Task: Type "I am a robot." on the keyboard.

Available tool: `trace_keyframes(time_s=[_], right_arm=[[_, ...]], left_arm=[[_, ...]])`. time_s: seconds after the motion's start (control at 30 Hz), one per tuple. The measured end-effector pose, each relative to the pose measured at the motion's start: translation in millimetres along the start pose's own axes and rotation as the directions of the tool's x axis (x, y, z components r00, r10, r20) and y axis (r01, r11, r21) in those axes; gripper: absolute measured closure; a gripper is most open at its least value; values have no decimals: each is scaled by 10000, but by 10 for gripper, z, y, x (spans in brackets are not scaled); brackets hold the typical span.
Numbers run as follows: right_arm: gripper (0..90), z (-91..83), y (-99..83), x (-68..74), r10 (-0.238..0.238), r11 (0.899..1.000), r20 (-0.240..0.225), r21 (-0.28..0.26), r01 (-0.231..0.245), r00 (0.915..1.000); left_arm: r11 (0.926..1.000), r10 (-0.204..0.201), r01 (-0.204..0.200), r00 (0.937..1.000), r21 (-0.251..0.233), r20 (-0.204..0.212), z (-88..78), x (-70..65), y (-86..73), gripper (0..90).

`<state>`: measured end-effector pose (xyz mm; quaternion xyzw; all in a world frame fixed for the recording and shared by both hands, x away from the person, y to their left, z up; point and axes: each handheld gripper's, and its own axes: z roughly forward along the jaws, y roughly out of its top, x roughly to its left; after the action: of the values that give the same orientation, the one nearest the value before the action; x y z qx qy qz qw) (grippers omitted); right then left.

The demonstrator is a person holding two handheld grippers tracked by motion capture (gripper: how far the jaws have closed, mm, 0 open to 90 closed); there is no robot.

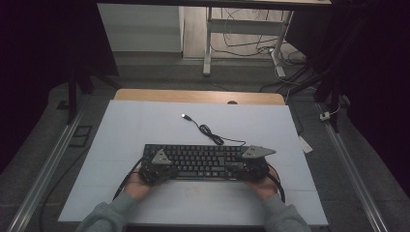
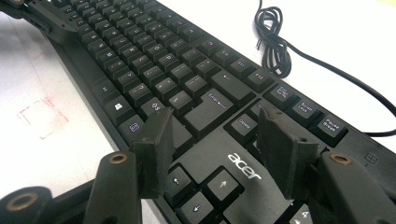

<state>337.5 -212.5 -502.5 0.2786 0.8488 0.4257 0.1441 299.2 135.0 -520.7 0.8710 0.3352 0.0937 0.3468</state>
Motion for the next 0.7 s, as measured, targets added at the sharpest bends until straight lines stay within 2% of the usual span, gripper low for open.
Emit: trace_keyframes(time_s=[0.13,0.27,0.4,0.5,0.7], right_arm=[[465,-6,0,-6,7,10000,9,-40,-7,10000],[466,-3,-1,-7,23,10000,-9,-49,-23,10000],[465,-2,0,-6,19,10000,-10,-48,-19,10000],[465,-7,1,-6,-3,10000,13,-49,3,10000],[463,-4,0,-6,-4,10000,16,-33,4,10000]], left_arm=[[9980,-313,305,9994,-557,-139,-102,46,-5,885],[9923,-703,676,9973,-1037,-229,-219,111,-24,873],[9840,-1116,1086,9937,-1415,-134,-300,177,-53,780],[9788,-1344,1299,9908,-1586,-181,-336,210,-67,664],[9739,-1608,1533,9865,-1675,-320,-362,251,-81,523]])
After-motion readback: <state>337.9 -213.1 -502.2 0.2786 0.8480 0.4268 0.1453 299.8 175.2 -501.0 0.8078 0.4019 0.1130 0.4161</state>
